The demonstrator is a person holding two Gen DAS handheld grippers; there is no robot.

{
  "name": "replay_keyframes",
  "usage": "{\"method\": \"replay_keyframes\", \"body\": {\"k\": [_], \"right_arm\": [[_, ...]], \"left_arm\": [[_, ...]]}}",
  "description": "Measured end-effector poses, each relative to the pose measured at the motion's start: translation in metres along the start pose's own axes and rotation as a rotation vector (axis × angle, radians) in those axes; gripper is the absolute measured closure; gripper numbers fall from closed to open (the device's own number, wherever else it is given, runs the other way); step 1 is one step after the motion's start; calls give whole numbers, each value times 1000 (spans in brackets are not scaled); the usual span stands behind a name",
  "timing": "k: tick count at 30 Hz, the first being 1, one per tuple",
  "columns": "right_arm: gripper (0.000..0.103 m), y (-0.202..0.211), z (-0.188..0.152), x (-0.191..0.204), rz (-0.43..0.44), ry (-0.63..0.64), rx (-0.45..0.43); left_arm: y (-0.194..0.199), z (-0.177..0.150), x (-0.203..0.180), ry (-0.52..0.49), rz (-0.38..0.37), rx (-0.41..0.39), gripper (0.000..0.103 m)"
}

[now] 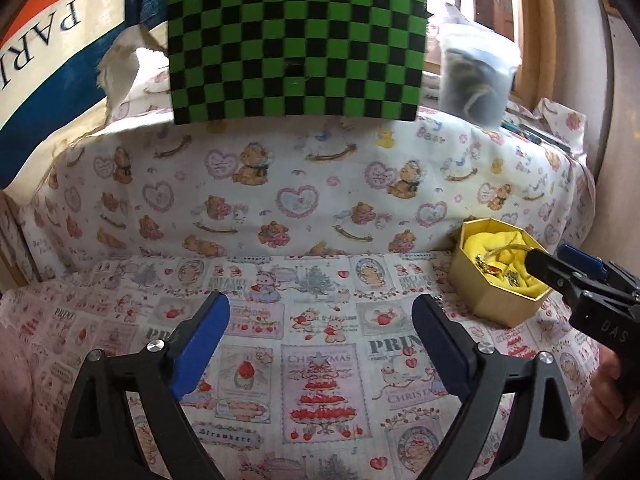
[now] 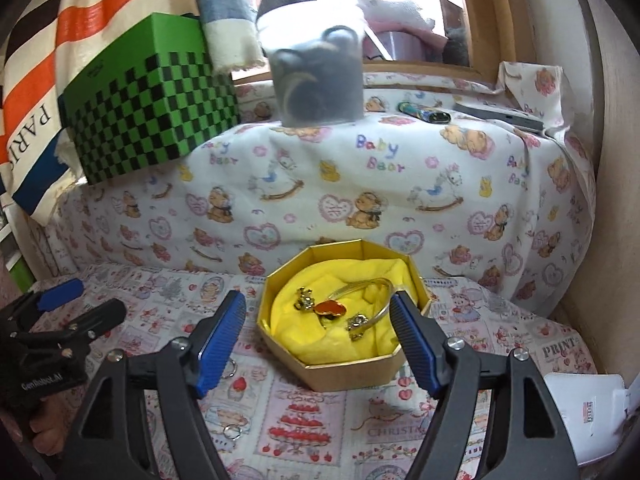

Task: Organize jewelry
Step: 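Withdraw both open tools from the box toward the loose pieces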

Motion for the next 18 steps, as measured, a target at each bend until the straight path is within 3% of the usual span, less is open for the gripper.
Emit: {"method": "replay_keyframes", "body": {"k": [7,9,10,11,14,18], "right_arm": [[30,0,0,-6,-1,-21,18],[30,-1,0,-7,-53,-18,58],[30,-4,0,-8,-133,0,130],[30,-5,-1,-8,-153,7,171],[30,4,-2,-13,-66,-36,239],[30,9,-9,1,-66,28,273]], "left_arm": [[-6,-3,1,-10,20,18,11],[-9,-4,0,-23,27,35,12],[-10,-4,0,-31,32,43,12],[-11,-4,0,-36,34,46,12],[-3,2,2,-23,44,39,12],[25,16,5,7,41,-15,12]]}}
Point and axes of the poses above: each gripper's, at about its wrist camera, not at the fingertips, and y roughly against the way its jaws point, x to its left, z to its top, the point moved 3 cm from there along -y, roughly the way its jaws point, and after that the axes turned 9 degrees about -z, right-handed, at the moved point
